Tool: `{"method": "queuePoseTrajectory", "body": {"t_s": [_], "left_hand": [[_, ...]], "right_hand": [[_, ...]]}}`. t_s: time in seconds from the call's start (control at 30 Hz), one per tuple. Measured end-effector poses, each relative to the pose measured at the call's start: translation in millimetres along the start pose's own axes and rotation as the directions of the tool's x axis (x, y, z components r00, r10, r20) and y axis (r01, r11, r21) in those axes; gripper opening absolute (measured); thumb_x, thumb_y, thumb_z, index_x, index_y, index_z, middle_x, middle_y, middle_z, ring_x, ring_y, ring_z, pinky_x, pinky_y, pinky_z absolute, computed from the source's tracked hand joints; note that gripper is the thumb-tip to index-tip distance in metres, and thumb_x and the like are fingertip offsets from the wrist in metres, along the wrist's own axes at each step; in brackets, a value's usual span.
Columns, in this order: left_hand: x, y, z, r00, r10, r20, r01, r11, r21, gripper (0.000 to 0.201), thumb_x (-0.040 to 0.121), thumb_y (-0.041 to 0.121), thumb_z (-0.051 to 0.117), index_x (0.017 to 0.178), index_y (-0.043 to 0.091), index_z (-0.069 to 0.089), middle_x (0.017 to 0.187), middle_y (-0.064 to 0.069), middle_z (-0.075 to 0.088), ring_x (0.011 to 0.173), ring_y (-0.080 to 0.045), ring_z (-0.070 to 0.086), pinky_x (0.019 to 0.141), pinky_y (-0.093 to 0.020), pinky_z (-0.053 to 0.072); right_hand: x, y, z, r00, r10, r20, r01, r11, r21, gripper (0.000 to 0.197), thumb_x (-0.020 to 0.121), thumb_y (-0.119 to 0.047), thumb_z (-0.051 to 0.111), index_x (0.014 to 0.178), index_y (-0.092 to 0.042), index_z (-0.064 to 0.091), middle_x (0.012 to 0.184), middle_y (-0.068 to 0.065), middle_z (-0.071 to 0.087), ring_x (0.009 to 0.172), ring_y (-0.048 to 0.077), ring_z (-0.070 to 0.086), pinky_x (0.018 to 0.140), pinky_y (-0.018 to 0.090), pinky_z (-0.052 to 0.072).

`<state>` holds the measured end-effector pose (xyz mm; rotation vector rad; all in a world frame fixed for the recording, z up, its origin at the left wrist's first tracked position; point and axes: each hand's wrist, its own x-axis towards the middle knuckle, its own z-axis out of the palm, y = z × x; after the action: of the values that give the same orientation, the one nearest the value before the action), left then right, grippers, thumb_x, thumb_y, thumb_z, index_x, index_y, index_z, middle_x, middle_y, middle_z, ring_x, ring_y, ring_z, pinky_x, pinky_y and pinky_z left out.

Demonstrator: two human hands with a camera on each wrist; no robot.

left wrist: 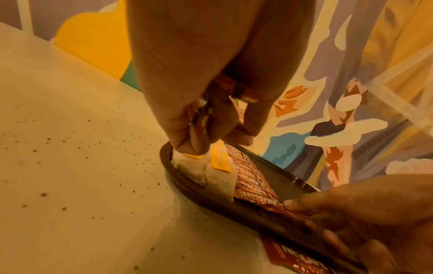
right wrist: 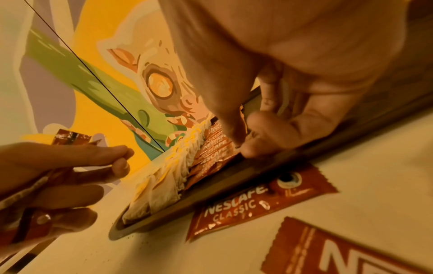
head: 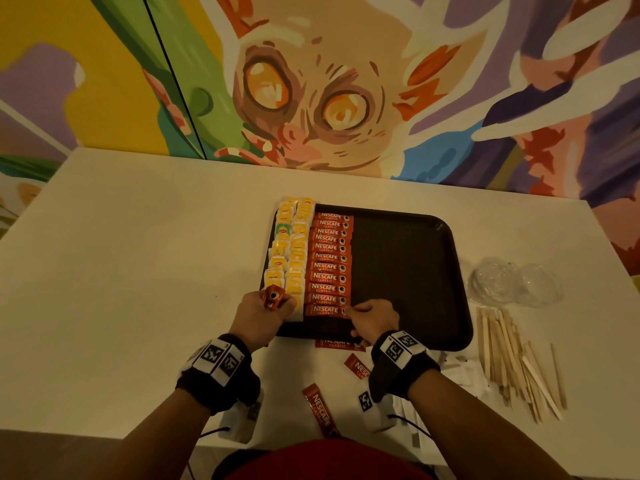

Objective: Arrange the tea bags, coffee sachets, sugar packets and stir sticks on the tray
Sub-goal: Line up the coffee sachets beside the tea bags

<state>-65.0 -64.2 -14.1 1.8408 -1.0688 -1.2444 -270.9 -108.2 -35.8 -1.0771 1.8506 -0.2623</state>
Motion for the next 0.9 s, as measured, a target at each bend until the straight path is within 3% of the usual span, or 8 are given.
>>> {"method": "queuePoseTrajectory", "body": {"t_s": [0.1,0.27,0.47,0.57,0.67,0.77,0.87,0.9], "left_hand": [[0,0,1,1.000,0.007,0.011,-0.007,1.000,-0.010,0.011,0.088,0.028,0.068,0.087,0.033,0.058,0.093,0.003,0.066,0.082,-0.010,0.063,0.058,-0.017,0.046],[1,0,3,1.000,0.022,0.019,-0.023,1.000,0.011,0.008,0.089,0.029,0.067,0.090,0.029,0.059,0.087,0.007,0.066,0.078,-0.011,0.064,0.053,-0.019,0.047],[3,-2,5,0.999,0.012,0.047,-0.012,1.000,0.008,0.010,0.088,0.030,0.067,0.094,0.027,0.060,0.094,0.000,0.068,0.086,-0.019,0.065,0.061,-0.020,0.050],[3,0,6,0.999,0.000,0.047,0.001,1.000,-0.026,0.015,0.088,0.033,0.067,0.099,0.025,0.061,0.096,0.002,0.068,0.087,-0.013,0.064,0.064,-0.020,0.048],[2,5,10,0.999,-0.037,0.021,0.039,0.994,-0.100,0.022,0.087,0.041,0.065,0.099,0.023,0.064,0.090,0.002,0.069,0.073,-0.013,0.065,0.053,-0.024,0.051],[0,7,12,0.999,-0.027,0.042,0.033,0.989,-0.142,0.018,0.087,0.041,0.065,0.094,0.024,0.064,0.079,0.004,0.068,0.054,-0.003,0.061,0.041,-0.016,0.043],[1,5,15,0.989,0.056,0.134,-0.040,0.992,-0.123,0.038,0.084,0.039,0.068,0.118,0.023,0.061,0.100,0.010,0.070,0.088,-0.002,0.068,0.065,-0.012,0.051],[1,5,15,0.985,0.078,0.151,-0.064,0.994,-0.094,0.045,0.084,0.038,0.068,0.124,0.021,0.057,0.104,0.010,0.069,0.093,-0.001,0.067,0.070,-0.011,0.051]], "right_hand": [[3,1,1,1.000,-0.004,-0.012,0.004,1.000,-0.021,0.015,0.088,-0.036,0.070,0.086,-0.024,0.061,0.074,0.000,0.070,0.060,0.009,0.067,0.046,0.022,0.050],[8,1,5,0.999,-0.013,-0.040,0.011,0.999,-0.051,0.017,0.087,-0.035,0.071,0.090,-0.022,0.061,0.077,-0.001,0.069,0.065,0.012,0.070,0.061,0.028,0.060],[14,4,10,0.998,-0.042,-0.055,0.038,0.996,-0.081,0.020,0.085,-0.037,0.073,0.088,-0.025,0.058,0.087,0.000,0.069,0.072,0.014,0.071,0.071,0.037,0.062],[13,3,11,0.997,-0.044,-0.070,0.038,0.996,-0.083,0.024,0.084,-0.038,0.074,0.085,-0.027,0.052,0.092,0.001,0.068,0.077,0.016,0.070,0.074,0.038,0.062],[10,1,9,0.994,-0.049,-0.098,0.044,0.998,-0.055,0.026,0.085,-0.039,0.072,0.096,-0.023,0.055,0.096,0.002,0.067,0.080,0.015,0.069,0.075,0.036,0.061],[-1,-5,10,0.985,-0.160,-0.058,0.162,0.986,0.036,0.024,0.090,-0.039,0.067,0.103,-0.020,0.060,0.103,0.000,0.067,0.085,0.011,0.066,0.074,0.030,0.060],[-24,-20,12,0.938,-0.330,0.108,0.311,0.936,0.165,0.022,0.094,-0.039,0.061,0.104,-0.020,0.065,0.100,-0.003,0.067,0.070,0.005,0.064,0.052,0.013,0.048],[-29,-24,14,0.916,-0.376,0.138,0.347,0.917,0.195,0.018,0.095,-0.036,0.061,0.103,-0.021,0.066,0.100,-0.002,0.067,0.067,0.005,0.062,0.050,0.011,0.045]]}}
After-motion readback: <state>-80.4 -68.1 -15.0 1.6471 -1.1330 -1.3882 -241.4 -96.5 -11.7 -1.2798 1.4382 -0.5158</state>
